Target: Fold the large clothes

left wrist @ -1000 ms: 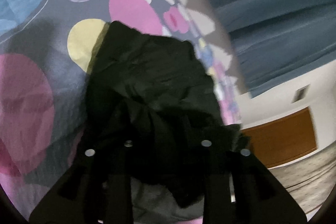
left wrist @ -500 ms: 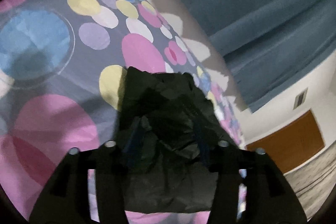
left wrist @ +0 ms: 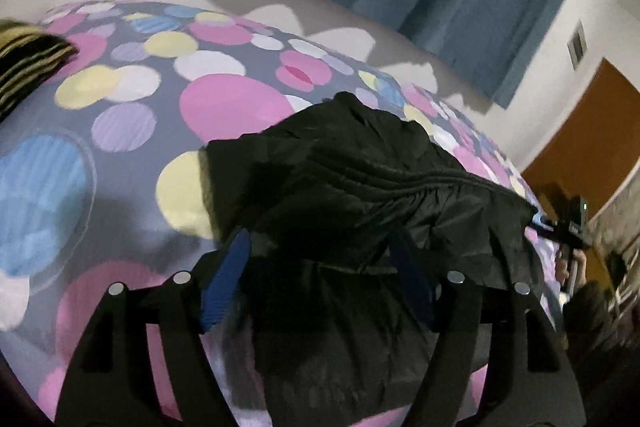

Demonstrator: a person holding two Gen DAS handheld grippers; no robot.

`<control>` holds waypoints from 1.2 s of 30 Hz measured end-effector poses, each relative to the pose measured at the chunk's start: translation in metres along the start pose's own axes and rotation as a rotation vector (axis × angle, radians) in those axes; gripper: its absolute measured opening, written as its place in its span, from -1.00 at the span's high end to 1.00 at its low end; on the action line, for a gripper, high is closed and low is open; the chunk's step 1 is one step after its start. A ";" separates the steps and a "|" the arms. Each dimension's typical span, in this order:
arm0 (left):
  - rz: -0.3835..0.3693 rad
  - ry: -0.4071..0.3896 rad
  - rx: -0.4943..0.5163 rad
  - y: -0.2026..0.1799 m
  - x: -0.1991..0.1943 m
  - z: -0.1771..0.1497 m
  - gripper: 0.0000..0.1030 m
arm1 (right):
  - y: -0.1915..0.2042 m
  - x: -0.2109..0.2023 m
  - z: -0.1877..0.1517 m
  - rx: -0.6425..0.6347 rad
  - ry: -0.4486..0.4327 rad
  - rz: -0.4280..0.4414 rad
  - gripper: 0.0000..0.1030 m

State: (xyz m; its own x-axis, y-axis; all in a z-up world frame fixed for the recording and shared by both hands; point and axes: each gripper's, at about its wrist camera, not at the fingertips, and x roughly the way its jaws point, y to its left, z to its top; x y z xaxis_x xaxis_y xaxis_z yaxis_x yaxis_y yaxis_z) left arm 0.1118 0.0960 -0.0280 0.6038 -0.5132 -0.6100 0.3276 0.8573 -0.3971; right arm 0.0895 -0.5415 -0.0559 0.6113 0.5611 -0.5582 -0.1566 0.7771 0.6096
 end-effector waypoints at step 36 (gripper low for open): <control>0.063 -0.011 0.106 -0.040 0.014 0.045 0.75 | 0.068 0.010 0.022 -0.213 -0.051 -0.137 0.70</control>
State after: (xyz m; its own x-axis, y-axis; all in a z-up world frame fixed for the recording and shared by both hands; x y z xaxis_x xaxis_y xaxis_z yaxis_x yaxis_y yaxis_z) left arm 0.1394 0.0565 0.0102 0.6329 -0.4585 -0.6239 0.3633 0.8875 -0.2836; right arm 0.1025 -0.4895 -0.0080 0.6757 0.4352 -0.5950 -0.2261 0.8906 0.3946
